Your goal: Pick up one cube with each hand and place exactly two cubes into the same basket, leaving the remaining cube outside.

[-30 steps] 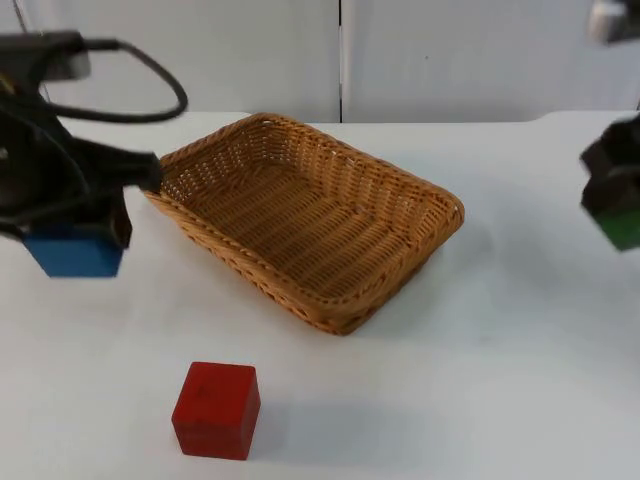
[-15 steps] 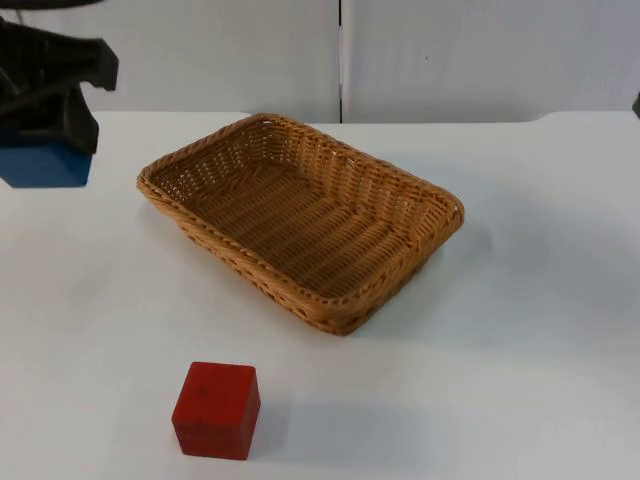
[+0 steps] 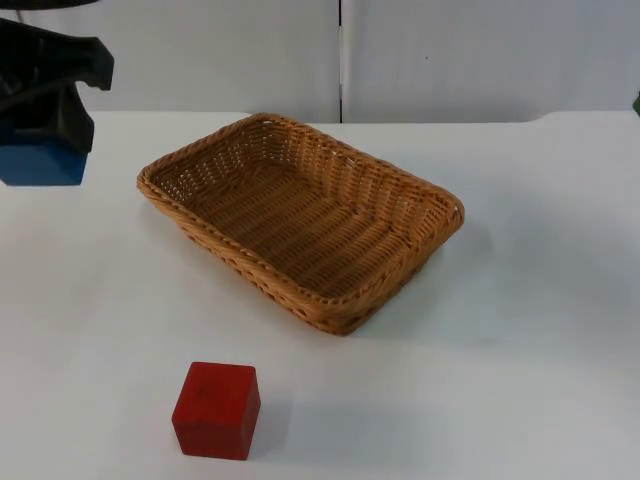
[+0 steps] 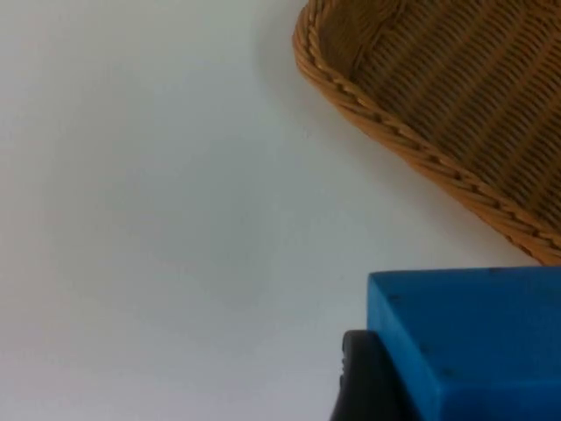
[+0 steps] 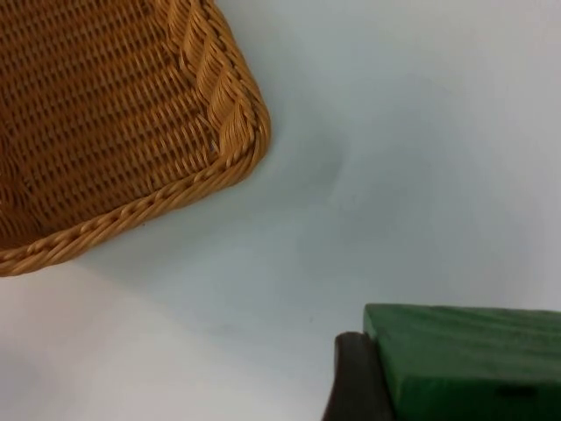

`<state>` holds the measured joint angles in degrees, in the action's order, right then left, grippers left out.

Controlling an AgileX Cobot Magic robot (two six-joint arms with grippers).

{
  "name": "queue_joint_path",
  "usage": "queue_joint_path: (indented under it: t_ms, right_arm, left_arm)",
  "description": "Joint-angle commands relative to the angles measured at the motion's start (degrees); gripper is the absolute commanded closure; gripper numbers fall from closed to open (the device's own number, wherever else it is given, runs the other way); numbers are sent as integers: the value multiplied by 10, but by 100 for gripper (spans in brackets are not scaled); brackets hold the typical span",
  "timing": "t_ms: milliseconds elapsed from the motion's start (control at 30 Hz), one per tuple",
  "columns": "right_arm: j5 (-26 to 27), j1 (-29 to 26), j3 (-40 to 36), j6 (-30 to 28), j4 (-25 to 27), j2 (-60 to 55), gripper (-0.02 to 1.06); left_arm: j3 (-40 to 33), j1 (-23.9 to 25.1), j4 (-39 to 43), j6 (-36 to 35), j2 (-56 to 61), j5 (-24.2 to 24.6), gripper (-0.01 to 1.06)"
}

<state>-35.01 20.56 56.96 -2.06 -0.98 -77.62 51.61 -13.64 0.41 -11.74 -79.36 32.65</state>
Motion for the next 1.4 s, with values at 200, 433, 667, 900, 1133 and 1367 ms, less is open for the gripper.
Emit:
queue_joint_path:
  t_ms: [200, 433, 667, 900, 1133, 1367]
  right_arm:
    - [5, 1, 2, 1, -2, 7, 105]
    - [5, 1, 2, -1, -2, 6, 105]
    - [6, 1, 2, -1, 3, 5, 105]
    - [16, 9, 2, -25, 29, -15, 105]
    - [42, 50, 3, -31, 28, -47, 105]
    - [31, 92, 67, -31, 27, -110, 105]
  left_arm:
    - [1, -3, 5, -1, 5, -16, 105]
    - [1, -3, 5, 10, 5, -23, 105]
    - [2, -3, 5, 15, 5, -52, 105]
    - [15, -3, 3, 25, -6, -76, 105]
    - [73, -3, -18, 55, -72, -74, 105]
    - [140, -3, -40, 97, -145, -74, 105]
